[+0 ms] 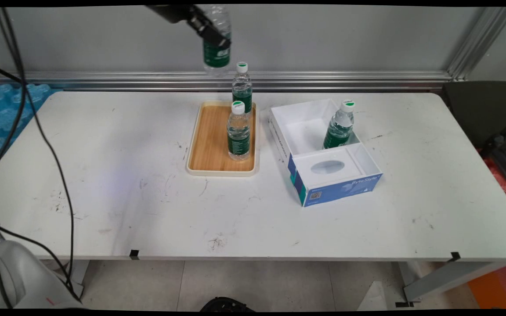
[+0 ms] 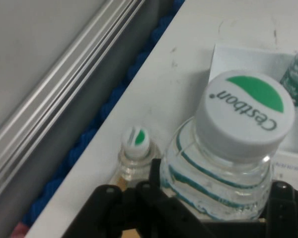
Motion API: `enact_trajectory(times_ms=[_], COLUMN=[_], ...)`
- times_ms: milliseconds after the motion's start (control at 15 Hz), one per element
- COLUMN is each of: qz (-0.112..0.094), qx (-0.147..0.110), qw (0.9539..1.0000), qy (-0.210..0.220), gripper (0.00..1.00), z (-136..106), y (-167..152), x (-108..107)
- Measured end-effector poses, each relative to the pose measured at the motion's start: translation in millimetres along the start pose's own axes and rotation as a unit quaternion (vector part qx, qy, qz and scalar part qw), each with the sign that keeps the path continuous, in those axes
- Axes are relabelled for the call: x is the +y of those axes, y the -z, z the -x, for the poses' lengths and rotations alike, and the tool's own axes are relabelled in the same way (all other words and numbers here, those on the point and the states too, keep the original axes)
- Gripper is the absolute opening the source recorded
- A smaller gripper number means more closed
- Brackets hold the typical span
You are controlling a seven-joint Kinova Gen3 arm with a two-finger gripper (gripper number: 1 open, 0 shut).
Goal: Place the picked object on the tray
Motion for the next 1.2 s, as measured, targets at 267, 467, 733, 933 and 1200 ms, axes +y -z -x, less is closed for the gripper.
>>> enact_trajectory(times_ms=[267, 467, 733, 933, 1200], qz=[-0.002, -0.003, 0.001, 0.006, 0.013], qx=[-0.002, 0.000, 0.001, 0.003, 0.008], qw=[0.9999, 0.9998, 0.9998, 0.9998, 0.9998], qy=[0.013, 0.018, 0.019, 0.018, 0.016], gripper=[0.00, 0.00, 0.00, 0.00, 0.00], z=[42.0, 60.3, 89.9, 105.0, 120.7], y=[3.8, -2.1, -22.5, -40.2, -72.4], x=[-13.6, -20.3, -32.2, -37.9, -44.4])
